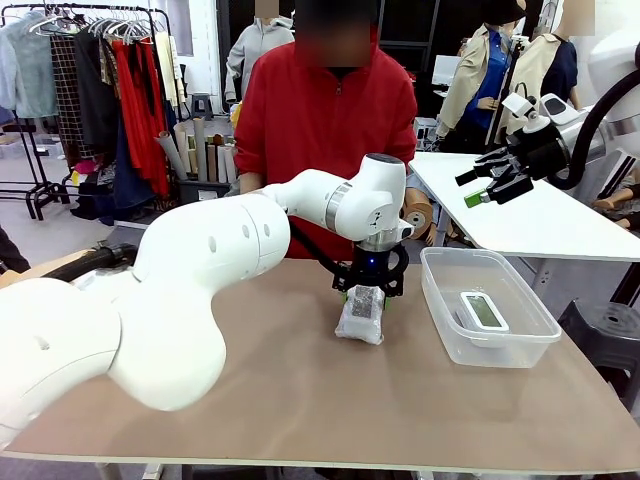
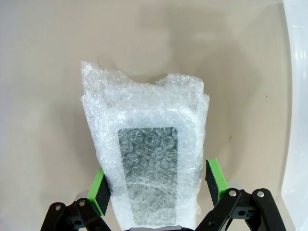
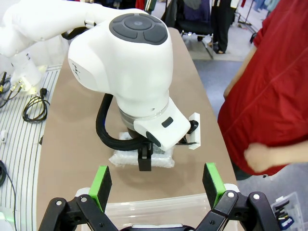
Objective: Separate and place wrapped and unwrapped clocks.
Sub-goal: Pick up the Digital clock indicated by the person.
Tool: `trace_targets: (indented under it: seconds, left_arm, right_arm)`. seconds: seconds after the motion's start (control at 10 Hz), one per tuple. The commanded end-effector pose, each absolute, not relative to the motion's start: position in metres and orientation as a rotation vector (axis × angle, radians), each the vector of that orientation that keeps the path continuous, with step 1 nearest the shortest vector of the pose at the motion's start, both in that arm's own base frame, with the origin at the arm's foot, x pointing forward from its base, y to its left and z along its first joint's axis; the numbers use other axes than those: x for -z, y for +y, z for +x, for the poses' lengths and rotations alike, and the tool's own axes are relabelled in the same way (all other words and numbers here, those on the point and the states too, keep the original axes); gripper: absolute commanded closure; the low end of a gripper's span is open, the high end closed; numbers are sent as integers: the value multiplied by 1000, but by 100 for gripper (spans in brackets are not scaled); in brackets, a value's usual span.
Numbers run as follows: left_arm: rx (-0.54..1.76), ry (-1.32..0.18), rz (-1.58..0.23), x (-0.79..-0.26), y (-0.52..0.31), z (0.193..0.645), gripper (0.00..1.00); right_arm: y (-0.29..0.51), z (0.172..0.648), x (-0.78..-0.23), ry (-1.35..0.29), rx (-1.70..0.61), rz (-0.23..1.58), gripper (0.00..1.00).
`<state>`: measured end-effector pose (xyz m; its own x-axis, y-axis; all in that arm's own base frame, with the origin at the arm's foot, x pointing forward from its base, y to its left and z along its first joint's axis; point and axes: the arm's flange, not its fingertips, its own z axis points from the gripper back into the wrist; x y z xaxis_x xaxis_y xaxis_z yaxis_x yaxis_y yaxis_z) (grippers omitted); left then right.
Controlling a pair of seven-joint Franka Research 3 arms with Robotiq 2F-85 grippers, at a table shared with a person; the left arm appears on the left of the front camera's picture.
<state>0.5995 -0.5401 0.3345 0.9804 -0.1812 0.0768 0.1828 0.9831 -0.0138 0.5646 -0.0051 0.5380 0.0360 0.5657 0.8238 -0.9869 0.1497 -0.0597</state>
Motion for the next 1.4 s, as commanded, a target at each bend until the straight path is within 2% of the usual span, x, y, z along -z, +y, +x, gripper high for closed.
trace_targets:
  seconds: [0.0, 0.2, 0.3, 0.7, 0.8, 1.0, 1.3]
  left_arm:
    - [146, -78, 7, -330, -543, 600, 0]
    - [148, -75, 36, -325, -542, 601, 0]
    - [153, -84, 55, -323, -542, 601, 11]
    - [161, -69, 53, -337, -540, 599, 91]
    - [159, -68, 31, -349, -537, 597, 100]
    - [151, -63, 19, -386, -521, 594, 100]
    - [175, -36, 102, -451, -493, 582, 100]
  right_arm:
    - [-5, 563, -539, -846, -1343, 638, 0]
    - [-5, 563, -539, -846, -1343, 638, 0]
    - [-5, 563, -539, -846, -1343, 638, 0]
    - [-5, 563, -539, -846, -1343, 638, 0]
    - [-5, 563, -539, -846, -1343, 638, 0]
    - [-5, 563, -539, -846, -1343, 638, 0]
    - [-5, 563, -539, -846, -1343, 638, 0]
